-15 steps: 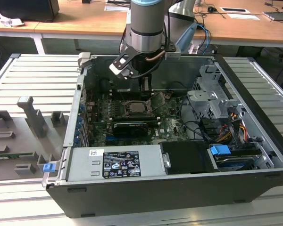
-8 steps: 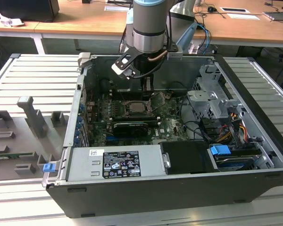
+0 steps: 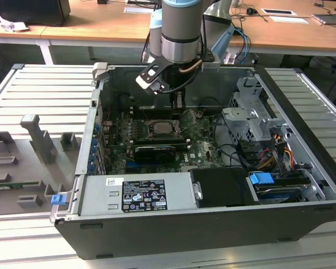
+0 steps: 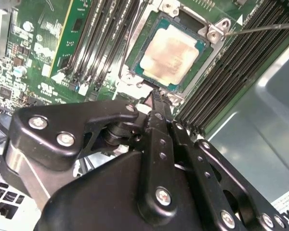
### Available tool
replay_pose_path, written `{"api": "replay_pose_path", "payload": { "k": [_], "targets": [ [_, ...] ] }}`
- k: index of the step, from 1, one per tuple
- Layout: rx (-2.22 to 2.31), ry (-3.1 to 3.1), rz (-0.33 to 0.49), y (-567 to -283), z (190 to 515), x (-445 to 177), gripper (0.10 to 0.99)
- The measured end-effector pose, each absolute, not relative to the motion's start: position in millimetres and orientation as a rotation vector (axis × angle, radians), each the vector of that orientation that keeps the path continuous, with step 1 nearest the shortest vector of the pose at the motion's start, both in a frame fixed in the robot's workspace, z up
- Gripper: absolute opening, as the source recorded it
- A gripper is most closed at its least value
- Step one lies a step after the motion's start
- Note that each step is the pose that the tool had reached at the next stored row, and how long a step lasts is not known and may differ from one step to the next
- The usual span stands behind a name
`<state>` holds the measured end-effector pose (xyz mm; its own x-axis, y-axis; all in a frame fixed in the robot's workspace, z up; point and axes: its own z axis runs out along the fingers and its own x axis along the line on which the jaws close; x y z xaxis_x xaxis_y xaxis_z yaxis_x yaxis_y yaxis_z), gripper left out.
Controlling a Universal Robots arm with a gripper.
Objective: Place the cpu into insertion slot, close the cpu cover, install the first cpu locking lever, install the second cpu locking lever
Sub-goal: 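Close the cpu cover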
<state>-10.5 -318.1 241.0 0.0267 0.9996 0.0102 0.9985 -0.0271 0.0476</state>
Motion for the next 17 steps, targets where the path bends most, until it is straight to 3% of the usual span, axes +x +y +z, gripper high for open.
{"api": "replay_pose_path", "payload": {
  "k": [17],
  "targets": [
    [2.231,2.172,0.063,-318,254,-10,0.106]
  ]
}}
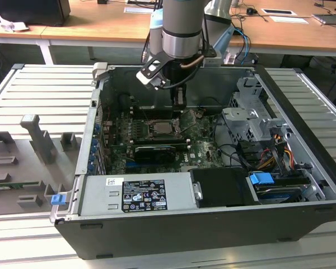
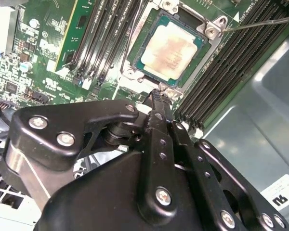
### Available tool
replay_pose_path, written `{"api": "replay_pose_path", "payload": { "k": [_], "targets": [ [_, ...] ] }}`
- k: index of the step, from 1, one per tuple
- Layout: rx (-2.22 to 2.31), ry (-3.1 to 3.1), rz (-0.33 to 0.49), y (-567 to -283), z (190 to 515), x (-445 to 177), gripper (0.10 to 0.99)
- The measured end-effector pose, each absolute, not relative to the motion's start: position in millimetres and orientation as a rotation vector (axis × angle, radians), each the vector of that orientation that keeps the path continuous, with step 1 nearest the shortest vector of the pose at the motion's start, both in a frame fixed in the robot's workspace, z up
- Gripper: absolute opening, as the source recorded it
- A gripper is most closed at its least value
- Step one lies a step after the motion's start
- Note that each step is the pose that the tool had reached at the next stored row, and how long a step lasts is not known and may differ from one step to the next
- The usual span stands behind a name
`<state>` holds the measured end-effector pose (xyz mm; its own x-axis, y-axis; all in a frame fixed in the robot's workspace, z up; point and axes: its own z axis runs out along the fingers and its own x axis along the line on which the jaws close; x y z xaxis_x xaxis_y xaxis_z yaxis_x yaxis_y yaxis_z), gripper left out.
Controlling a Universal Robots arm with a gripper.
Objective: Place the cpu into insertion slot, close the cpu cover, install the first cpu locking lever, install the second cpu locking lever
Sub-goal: 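Close the cpu cover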
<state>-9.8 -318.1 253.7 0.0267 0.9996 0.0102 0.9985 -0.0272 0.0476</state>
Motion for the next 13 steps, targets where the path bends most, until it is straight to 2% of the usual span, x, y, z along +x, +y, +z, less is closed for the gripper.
{"api": "replay_pose_path", "payload": {
  "k": [13],
  "targets": [
    [2.236,2.177,0.053,-318,258,18,0.106]
  ]
}}
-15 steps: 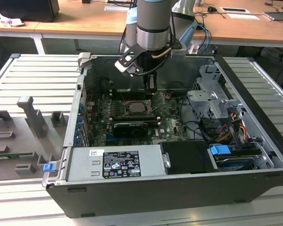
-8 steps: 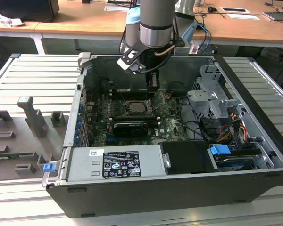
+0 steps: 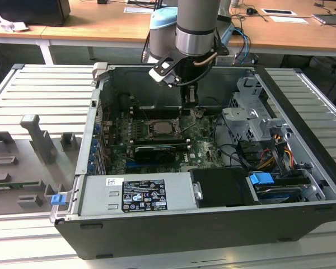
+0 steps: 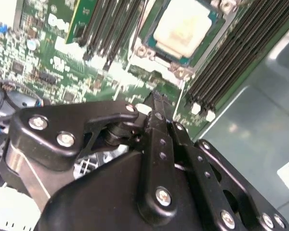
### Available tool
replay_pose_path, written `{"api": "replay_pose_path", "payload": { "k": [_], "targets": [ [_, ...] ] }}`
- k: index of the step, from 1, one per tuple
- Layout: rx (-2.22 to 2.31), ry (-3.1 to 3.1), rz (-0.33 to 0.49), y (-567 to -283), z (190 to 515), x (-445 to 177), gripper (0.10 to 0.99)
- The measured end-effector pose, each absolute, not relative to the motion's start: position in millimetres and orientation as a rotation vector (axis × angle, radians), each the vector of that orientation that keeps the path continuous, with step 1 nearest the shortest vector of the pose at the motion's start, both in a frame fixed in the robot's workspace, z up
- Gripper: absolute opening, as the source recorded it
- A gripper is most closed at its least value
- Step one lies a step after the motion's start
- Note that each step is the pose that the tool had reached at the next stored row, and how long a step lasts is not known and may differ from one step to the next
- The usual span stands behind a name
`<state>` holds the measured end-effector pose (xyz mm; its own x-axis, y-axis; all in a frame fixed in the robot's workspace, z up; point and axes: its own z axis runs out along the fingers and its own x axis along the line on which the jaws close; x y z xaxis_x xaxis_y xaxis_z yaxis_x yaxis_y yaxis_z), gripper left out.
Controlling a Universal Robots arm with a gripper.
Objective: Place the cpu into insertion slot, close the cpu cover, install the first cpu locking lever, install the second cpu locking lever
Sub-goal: 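Close the cpu cover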
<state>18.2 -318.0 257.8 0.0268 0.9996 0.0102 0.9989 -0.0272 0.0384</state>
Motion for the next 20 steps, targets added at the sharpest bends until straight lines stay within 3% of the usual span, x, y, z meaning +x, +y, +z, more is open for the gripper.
{"api": "replay_pose_path", "payload": {
  "k": [20],
  "targets": [
    [2.21,2.216,0.04,-315,257,61,0.106]
  ]
}}
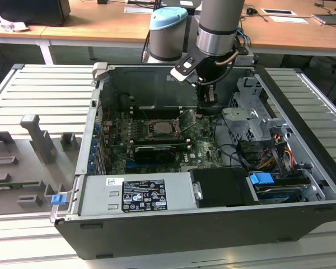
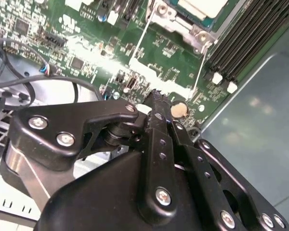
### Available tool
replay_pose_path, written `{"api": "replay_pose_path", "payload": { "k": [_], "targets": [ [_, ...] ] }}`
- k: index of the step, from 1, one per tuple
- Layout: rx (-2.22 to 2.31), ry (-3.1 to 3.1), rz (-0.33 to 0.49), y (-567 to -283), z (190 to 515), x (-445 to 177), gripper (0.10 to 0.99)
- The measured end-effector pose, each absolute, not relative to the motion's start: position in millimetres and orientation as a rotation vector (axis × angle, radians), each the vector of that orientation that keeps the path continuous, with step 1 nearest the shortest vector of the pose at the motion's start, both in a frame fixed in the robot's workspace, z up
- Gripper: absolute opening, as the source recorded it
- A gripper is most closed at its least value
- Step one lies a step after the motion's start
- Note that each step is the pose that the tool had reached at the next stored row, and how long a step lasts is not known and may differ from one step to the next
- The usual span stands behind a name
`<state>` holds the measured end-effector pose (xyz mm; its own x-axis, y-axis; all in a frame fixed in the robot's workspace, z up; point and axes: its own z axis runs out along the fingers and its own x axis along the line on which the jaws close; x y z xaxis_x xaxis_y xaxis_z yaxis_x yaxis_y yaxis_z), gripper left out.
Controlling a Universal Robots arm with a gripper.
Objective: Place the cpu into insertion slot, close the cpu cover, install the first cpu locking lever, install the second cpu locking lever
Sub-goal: 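Close the cpu cover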
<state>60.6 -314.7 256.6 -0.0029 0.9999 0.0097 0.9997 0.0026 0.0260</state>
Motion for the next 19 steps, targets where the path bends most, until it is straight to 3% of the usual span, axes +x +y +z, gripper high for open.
{"api": "replay_pose_path", "payload": {
  "k": [19],
  "targets": [
    [2.21,2.22,0.038,-314,247,51,0.106]
  ]
}}
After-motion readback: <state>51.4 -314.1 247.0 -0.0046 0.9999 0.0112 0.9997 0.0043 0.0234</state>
